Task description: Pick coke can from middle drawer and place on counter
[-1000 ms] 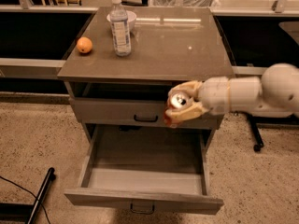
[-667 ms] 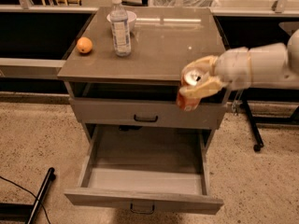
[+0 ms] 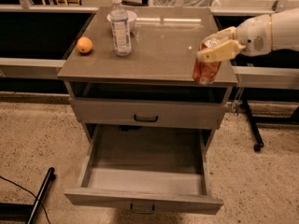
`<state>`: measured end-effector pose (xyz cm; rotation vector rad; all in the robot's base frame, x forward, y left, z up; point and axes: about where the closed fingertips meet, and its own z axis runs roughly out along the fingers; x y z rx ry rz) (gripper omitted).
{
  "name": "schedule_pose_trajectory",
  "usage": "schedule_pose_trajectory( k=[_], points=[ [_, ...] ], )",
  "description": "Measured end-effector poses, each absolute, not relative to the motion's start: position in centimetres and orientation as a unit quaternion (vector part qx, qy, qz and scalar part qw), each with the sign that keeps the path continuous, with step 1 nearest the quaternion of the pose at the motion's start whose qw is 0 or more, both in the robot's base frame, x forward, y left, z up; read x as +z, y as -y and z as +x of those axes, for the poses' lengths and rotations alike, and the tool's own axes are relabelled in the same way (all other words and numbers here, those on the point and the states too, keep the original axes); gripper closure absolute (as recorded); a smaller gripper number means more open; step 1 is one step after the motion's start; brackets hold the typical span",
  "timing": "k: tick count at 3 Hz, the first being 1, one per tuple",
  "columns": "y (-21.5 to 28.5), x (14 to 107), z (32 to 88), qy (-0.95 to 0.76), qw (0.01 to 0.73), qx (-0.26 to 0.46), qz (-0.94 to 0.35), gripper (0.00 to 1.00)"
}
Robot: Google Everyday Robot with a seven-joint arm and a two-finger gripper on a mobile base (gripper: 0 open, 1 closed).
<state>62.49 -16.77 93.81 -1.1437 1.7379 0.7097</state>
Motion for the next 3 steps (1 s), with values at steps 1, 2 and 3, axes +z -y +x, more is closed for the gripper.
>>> schedule_pose_trajectory(
  k=[1,2,3],
  points=[
    [17.0,95.0,67.8,-0.736,0.475,0.276,-0.395,0.61],
    [17.5,95.3,71.1,-0.754,0.493,0.263,-0.345,0.38],
    [18.1,93.6,73.1,-0.771,0.495,0.249,-0.314,0.14]
  ],
)
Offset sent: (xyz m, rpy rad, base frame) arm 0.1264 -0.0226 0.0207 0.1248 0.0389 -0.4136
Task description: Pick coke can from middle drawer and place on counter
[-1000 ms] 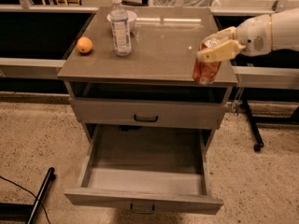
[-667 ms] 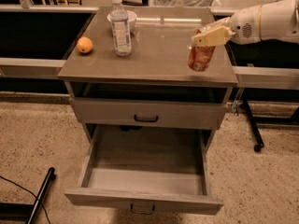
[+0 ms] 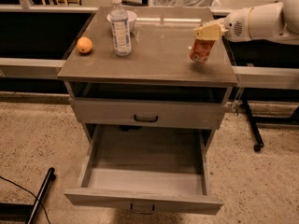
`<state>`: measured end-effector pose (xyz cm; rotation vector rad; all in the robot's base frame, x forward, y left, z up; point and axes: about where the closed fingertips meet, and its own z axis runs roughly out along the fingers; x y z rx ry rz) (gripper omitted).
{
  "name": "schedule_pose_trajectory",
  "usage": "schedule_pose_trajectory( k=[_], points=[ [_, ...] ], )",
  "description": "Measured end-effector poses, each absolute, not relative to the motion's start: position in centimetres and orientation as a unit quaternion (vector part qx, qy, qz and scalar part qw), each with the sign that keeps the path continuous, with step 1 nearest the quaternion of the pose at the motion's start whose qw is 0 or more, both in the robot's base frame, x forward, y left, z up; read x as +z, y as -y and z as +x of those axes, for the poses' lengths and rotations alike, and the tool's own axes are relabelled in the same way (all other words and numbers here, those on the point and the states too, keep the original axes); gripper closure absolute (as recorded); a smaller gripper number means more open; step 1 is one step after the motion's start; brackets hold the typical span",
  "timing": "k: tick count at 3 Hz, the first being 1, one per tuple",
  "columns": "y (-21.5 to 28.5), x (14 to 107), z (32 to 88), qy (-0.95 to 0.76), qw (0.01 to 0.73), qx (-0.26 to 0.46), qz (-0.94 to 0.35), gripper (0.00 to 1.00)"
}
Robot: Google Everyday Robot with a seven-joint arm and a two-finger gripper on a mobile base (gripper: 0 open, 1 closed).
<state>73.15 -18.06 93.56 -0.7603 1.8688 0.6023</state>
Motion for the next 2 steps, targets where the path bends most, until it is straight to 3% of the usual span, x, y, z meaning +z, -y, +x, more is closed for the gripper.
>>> schedule_pose_trajectory(
  k=[1,2],
  points=[
    [18.09,93.44,73.41,-0.772,0.497,0.247,-0.31,0.0],
    [18.09,93.44,73.41,-0.772,0.497,0.247,-0.31,0.0]
  ],
)
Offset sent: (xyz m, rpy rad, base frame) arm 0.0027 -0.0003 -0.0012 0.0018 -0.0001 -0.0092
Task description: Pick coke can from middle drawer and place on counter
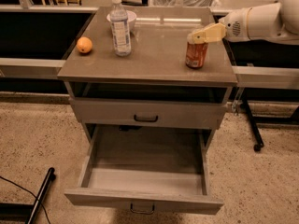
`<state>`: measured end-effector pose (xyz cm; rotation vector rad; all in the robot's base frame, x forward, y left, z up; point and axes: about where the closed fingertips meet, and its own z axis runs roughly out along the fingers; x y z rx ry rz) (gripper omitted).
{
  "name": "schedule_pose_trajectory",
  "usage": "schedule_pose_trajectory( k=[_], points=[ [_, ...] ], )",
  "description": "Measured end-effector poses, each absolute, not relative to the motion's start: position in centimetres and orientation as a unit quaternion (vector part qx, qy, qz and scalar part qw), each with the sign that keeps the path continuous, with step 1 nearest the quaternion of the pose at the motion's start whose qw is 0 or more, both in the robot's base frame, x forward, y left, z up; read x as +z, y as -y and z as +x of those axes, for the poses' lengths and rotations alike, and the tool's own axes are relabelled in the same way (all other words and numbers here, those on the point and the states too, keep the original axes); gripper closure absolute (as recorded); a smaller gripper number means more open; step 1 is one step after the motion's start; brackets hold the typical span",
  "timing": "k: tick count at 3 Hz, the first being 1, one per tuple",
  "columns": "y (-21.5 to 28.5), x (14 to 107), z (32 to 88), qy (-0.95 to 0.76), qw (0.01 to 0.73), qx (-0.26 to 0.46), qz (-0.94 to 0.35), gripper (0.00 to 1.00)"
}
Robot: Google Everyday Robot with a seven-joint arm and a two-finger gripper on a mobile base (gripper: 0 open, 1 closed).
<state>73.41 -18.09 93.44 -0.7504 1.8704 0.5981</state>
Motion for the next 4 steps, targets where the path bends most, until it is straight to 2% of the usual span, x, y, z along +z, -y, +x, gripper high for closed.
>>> schedule_pose_trajectory(
  k=[1,3,4],
  points=[
    [18.4,92.9,73.2,-0.768,0.496,0.248,-0.321,0.0],
    [27.7,91.0,68.1,-0.712,0.57,0.167,-0.374,0.0],
    [28.2,91.4,67.6,-0.695,0.581,0.143,-0.399,0.0]
  ],
)
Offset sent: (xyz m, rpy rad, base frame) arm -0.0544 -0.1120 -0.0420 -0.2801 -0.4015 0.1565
